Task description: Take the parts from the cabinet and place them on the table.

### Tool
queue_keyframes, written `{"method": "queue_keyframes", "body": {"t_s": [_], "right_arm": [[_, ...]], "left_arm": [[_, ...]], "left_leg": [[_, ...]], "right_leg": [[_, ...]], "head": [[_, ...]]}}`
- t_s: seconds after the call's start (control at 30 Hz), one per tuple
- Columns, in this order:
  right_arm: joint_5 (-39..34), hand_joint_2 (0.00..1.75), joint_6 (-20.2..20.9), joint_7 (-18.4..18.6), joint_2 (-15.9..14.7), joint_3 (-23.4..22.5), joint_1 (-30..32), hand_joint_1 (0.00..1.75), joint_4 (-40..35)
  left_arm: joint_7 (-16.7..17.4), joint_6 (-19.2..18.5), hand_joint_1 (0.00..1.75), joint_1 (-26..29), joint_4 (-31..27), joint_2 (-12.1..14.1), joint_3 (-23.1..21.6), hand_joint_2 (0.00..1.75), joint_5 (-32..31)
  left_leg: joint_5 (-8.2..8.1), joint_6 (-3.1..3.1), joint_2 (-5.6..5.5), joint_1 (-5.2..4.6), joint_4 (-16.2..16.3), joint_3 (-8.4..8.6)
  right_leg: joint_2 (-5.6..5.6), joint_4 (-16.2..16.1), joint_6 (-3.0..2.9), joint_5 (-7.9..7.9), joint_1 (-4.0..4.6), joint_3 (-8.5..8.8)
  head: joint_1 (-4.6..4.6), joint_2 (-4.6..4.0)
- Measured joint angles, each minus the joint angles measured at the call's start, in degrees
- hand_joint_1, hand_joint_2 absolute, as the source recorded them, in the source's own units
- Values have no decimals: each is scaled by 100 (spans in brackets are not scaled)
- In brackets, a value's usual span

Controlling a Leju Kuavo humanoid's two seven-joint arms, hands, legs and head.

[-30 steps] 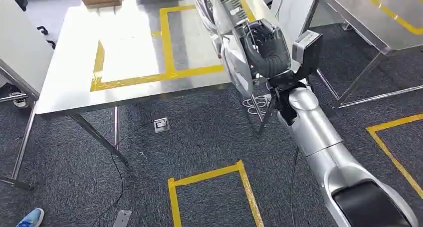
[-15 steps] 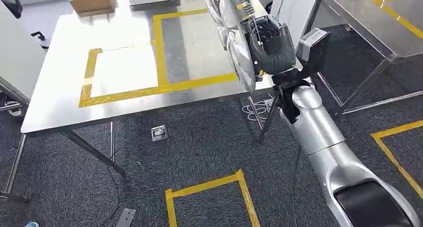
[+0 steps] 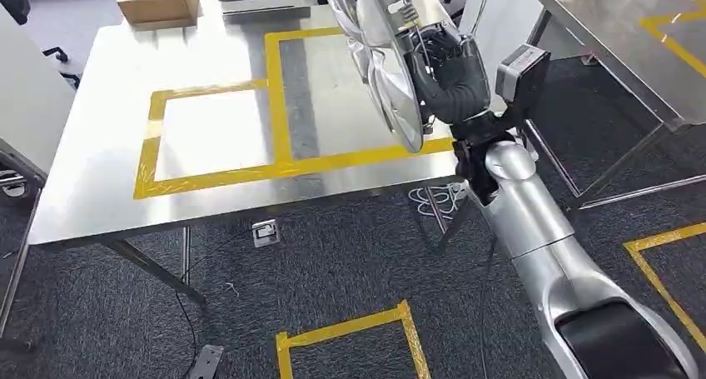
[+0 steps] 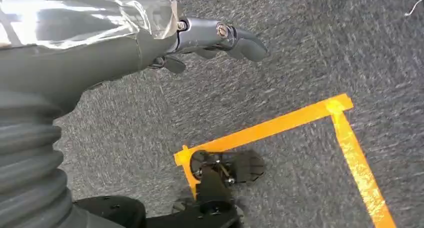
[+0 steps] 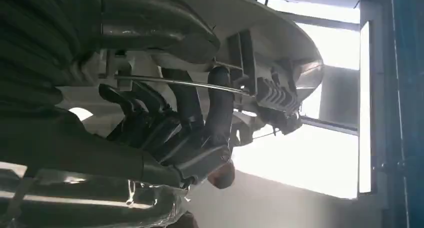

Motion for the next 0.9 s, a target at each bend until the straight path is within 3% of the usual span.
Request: {"method": "queue_keyframes", "body": {"t_s": [0.07, 0.1, 0.13, 0.17, 0.2, 0.23, 0.27, 0.3, 0.37, 0.4, 0.43, 0.5, 0.57, 0.6, 0.63, 0.7, 0.73, 0.77, 0.8, 0.87, 0.9], "right_arm": [[7, 175, 7, 4, 0, 9, 70, 175, 4], [7, 175, 7, 13, 0, 9, 110, 175, 11], [7, 175, 6, 15, -4, 11, 138, 175, 15], [7, 175, 6, 15, -15, 9, 143, 175, 15], [7, 175, 7, 15, -17, 9, 137, 175, 15], [7, 175, 7, 13, -22, 9, 134, 175, 18], [2, 175, 7, 2, -20, 9, 135, 175, 20], [7, 175, 7, 4, 2, 15, 131, 175, 18], [9, 175, 6, 13, -4, 9, 118, 175, 15], [6, 175, 7, 13, -5, 7, 117, 175, 15], [9, 175, 7, 11, 4, 11, 138, 175, 17], [2, 175, 9, 0, 22, 22, 214, 175, 55], [9, 175, 13, 4, 22, 39, 308, 175, 101], [4, 175, 13, 9, 22, 48, 338, 175, 122], [4, 175, 13, 11, 22, 57, 344, 175, 131], [2, 175, 15, 11, 59, 72, 304, 175, 129], [2, 175, 22, 4, 81, 81, 292, 175, 129], [0, 175, 24, -4, 94, 90, 267, 175, 131], [2, 175, 26, -4, 116, 105, 249, 175, 125], [-2, 175, 24, 0, 118, 105, 237, 175, 125], [0, 175, 22, 4, 118, 105, 232, 175, 114]], "left_arm": [[2, -4, 0, 17, 2, -4, -2, 175, 0], [2, -4, 0, 29, 2, -18, -2, 175, 0], [4, -4, 0, 36, 2, -24, -2, 175, 0], [4, -4, 0, 43, 0, -31, -2, 175, 0], [7, -4, 0, 47, 2, -37, -2, 175, 0], [7, -4, 0, 55, 2, -59, -2, 175, 0], [9, -4, 0, 64, 0, -66, -2, 175, 0], [13, -4, 0, 66, 2, -66, -2, 175, 0], [15, -4, 0, 61, -9, -68, -4, 175, -4], [15, 0, 0, 54, -11, -39, -6, 175, -9], [13, -2, 0, 53, -13, -57, -7, 175, -18], [15, 0, 0, 67, -13, -50, -7, 175, -33], [13, 0, 0, 89, -13, -44, -9, 175, -33], [9, 0, 0, 93, -13, -41, -9, 175, -33], [7, 0, 0, 93, -13, -37, -7, 175, -33], [-7, 0, 0, 95, -13, -28, -7, 175, -33], [-9, 2, 0, 100, -13, -31, -7, 175, -33], [-11, 2, 0, 100, -13, -33, -7, 175, -33], [-22, 5, 0, 90, -13, -33, -9, 175, -33], [-24, 5, 0, 92, -13, -28, -9, 175, -35], [-24, 5, 0, 87, -15, -31, -9, 175, -42]], "left_leg": [[-85, 20, -35, -24, 1, 76], [-125, 17, -69, -28, 1, 129], [-173, 10, -93, -36, 1, 191], [-218, 1, -116, -45, 1, 246], [-262, -10, -123, -53, 3, 292], [-304, -28, -124, -62, 14, 301], [-351, -68, -132, -74, 25, 311], [-384, -112, -133, -69, 26, 293], [-430, -164, -143, -74, 18, 394], [-514, -180, -150, -78, 39, 357], [-570, -189, -114, -85, 177, 332], [-947, -217, -84, -46, 1057, -18], [-1293, -260, -78, -24, 1760, -384], [-1218, -305, -75, -2, 1779, -463], [-958, -349, -69, 32, 1547, -444], [-61, -417, -36, 115, 467, -179], [131, -425, -29, 138, 166, -105], [44, -401, -15, 70, 130, -94], [-18, -339, -4, 36, 63, 46], [-50, -286, -12, 21, 66, 12], [-58, -241, -10, 59, -61, 83]], "right_leg": [[-3, 516, -24, -271, 1, -455], [-4, 398, 7, -208, 1, -491], [-4, 35, 66, -8, 5, -417], [-5, -504, 106, 305, 13, -276], [-15, -1084, 117, 671, 37, -121], [-36, -1457, 96, 1002, 76, -69], [-27, -1488, -63, 943, 101, -46], [-20, -1465, -132, 978, 115, 26], [-38, -1491, -208, 918, 105, 65], [-39, -1546, -217, 913, 16, 184], [-30, -1584, -236, 899, 29, 239], [-29, -1593, -281, 829, 25, 386], [-19, -1591, -267, 736, 28, 500], [-14, -1590, -251, 692, 25, 549], [-5, -1587, -244, 662, 18, 587], [32, -1586, -191, 593, 3, 663], [40, -1590, -173, 574, 2, 683], [46, -1607, -157, 569, 9, 692], [59, -1586, -117, 548, 18, 655], [41, -1561, -57, 531, 10, 620], [32, -1547, -21, 468, 34, 603]], "head": [[0, 0], [0, 0], [2, 0], [4, 0], [2, 0], [4, 0], [-9, 0], [-4, 0], [0, 0], [-2, 0], [-13, 0], [-24, -2], [-24, 0], [-24, 0], [-24, 0], [-24, 0], [-31, 0], [-20, 0], [-28, 0], [-28, 0], [-28, 0]]}}
